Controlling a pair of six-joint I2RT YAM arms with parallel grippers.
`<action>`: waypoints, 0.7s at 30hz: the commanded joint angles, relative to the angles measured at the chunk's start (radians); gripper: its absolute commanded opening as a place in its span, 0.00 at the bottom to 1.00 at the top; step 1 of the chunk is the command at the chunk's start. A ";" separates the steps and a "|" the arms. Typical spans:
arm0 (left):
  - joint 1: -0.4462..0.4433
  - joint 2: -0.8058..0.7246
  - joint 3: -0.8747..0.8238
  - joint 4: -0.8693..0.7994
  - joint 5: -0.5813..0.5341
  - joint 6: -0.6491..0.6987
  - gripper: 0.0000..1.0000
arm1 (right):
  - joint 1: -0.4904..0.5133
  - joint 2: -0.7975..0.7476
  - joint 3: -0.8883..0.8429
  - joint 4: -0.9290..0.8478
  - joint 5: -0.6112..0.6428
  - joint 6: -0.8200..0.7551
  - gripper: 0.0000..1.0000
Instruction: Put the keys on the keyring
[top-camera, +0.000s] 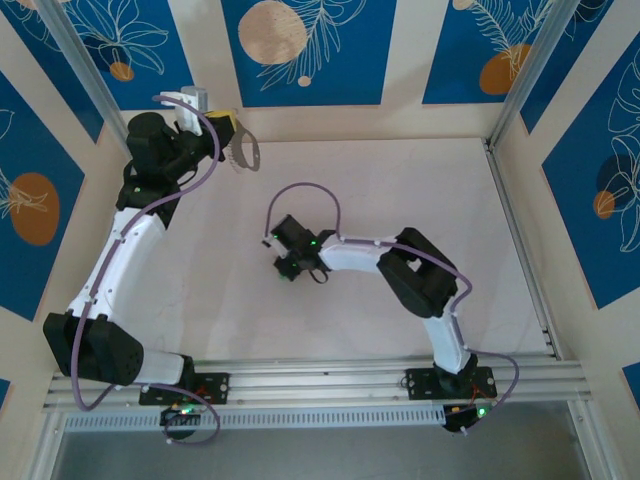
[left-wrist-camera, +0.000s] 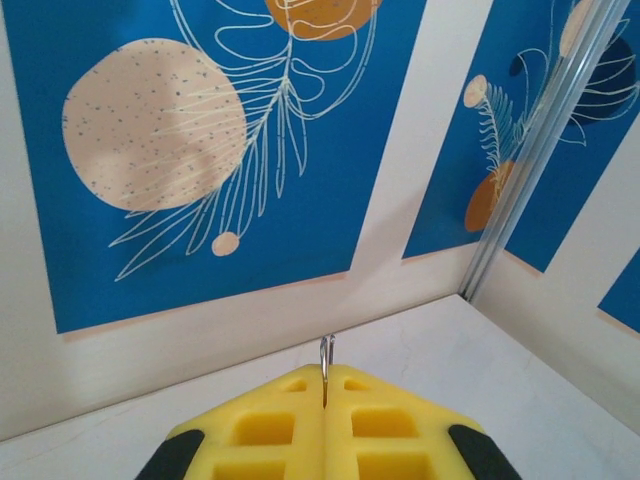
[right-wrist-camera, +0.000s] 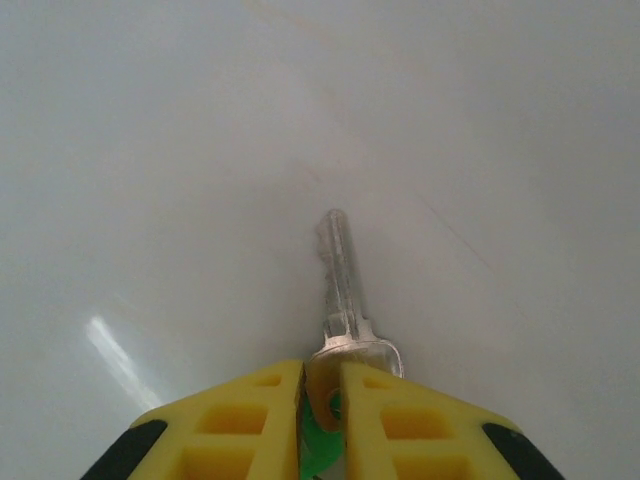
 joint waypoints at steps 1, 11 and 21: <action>-0.024 -0.034 -0.002 0.061 0.031 -0.022 0.00 | -0.055 -0.073 -0.144 -0.027 0.046 0.061 0.18; -0.113 -0.096 -0.081 0.057 0.018 -0.053 0.00 | -0.195 -0.470 -0.412 -0.033 -0.012 0.216 0.38; -0.268 -0.207 -0.313 0.091 -0.048 -0.047 0.00 | -0.380 -0.818 -0.597 0.015 -0.247 0.413 0.45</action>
